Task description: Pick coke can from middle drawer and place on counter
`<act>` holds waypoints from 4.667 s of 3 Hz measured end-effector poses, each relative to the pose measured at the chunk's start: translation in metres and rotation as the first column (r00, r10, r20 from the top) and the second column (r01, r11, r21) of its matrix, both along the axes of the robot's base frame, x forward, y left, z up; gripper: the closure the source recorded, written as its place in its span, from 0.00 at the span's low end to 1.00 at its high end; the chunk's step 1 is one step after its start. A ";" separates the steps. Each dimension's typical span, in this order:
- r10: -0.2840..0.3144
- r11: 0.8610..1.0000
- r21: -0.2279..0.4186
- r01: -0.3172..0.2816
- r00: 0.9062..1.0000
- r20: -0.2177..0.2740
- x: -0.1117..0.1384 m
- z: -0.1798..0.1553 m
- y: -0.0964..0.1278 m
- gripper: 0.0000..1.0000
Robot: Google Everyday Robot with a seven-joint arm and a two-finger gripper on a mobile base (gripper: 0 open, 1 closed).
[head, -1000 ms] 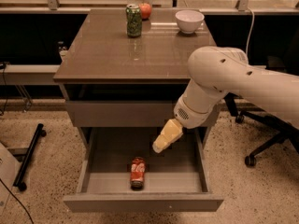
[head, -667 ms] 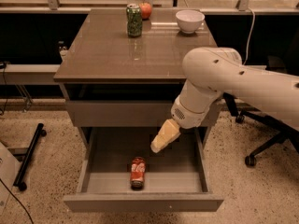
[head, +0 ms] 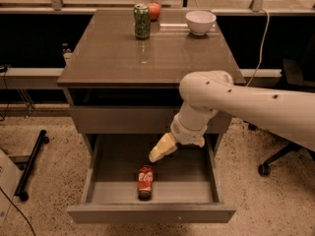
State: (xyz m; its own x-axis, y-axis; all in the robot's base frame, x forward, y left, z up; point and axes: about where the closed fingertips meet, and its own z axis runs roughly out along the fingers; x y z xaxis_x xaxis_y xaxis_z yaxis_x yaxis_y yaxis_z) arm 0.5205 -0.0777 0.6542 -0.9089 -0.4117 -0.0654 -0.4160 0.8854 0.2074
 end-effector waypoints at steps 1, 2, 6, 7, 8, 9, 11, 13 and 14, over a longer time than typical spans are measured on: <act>-0.091 0.996 0.009 0.091 0.996 -0.006 0.011 -0.034 0.014 0.00; -0.162 0.986 0.035 0.162 0.987 0.002 0.022 -0.062 0.026 0.00; -0.307 0.937 0.147 0.318 0.947 -0.093 0.040 -0.134 0.048 0.00; -0.396 0.903 0.116 0.413 0.906 -0.147 0.052 -0.176 0.060 0.00; -0.434 0.889 0.078 0.452 0.883 -0.177 0.059 -0.205 0.072 0.00; -0.465 0.873 0.049 0.485 0.858 -0.218 0.065 -0.235 0.086 0.00; -0.501 0.846 0.030 0.532 0.814 -0.296 0.064 -0.278 0.110 0.15; -0.512 0.841 0.013 0.540 0.805 -0.299 0.045 -0.267 0.112 0.70; -0.481 0.843 0.092 0.531 0.818 -0.314 0.030 -0.234 0.104 0.99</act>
Offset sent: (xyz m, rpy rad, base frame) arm 0.0379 0.0404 -0.0929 0.0670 -0.0230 -0.2533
